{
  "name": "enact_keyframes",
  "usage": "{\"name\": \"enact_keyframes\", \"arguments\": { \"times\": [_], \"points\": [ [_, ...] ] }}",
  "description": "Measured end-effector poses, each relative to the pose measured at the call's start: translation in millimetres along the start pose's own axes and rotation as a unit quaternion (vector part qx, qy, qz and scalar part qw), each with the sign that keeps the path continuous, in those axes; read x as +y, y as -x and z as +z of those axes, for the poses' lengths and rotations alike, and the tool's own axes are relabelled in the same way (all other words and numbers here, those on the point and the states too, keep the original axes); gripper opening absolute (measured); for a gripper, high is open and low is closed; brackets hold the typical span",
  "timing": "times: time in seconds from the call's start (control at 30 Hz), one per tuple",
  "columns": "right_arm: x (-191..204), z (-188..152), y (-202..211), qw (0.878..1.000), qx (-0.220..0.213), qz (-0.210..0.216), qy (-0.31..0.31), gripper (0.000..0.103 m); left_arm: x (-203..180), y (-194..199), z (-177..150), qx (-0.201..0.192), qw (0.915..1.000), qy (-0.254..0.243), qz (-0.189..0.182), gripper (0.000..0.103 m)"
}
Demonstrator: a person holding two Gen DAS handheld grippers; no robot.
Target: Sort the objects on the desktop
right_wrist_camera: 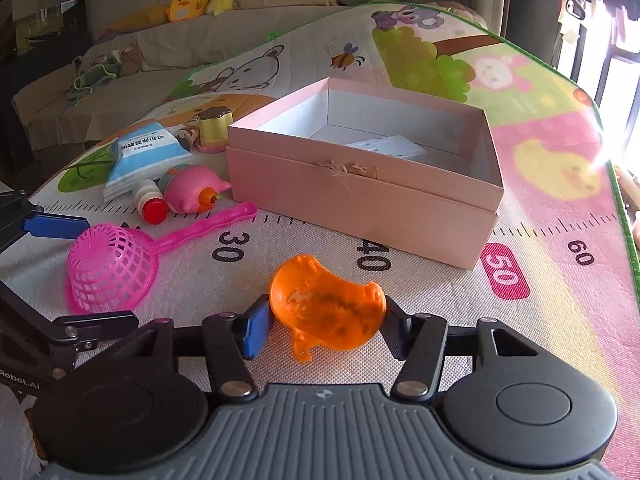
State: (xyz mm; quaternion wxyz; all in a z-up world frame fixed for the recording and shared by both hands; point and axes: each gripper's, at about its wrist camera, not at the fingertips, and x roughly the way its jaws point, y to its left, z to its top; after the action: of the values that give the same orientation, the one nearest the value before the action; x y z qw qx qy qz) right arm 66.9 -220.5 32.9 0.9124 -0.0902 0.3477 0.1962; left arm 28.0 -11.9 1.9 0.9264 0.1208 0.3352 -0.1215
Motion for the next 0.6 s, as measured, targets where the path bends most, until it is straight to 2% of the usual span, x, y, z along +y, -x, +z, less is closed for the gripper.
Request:
{"name": "enact_keyframes", "arguments": {
  "times": [0.13,0.2,0.43,0.53,0.6],
  "points": [
    [1.0,-0.7,4.9,1.000,-0.001,0.004,0.007,0.057,4.6,-10.1,8.2,0.009,0.9999,0.013,-0.003,0.099],
    [0.3,-0.9,7.7,1.000,0.001,0.005,0.011,0.057,8.5,-11.1,10.3,0.017,0.9993,0.030,-0.018,0.088],
    [-3.7,-7.1,26.5,1.000,0.011,0.012,0.021,0.056,1.5,7.7,3.8,0.015,0.9996,0.017,-0.017,0.088],
    [-6.4,-7.9,47.4,0.999,0.004,0.020,0.029,0.056,-3.1,34.5,7.0,-0.014,0.9998,0.002,-0.011,0.088],
    [-9.2,-5.5,71.0,0.999,-0.017,0.016,0.038,0.056,-5.2,55.6,15.2,-0.046,0.9989,-0.007,-0.002,0.088]
  ]
}}
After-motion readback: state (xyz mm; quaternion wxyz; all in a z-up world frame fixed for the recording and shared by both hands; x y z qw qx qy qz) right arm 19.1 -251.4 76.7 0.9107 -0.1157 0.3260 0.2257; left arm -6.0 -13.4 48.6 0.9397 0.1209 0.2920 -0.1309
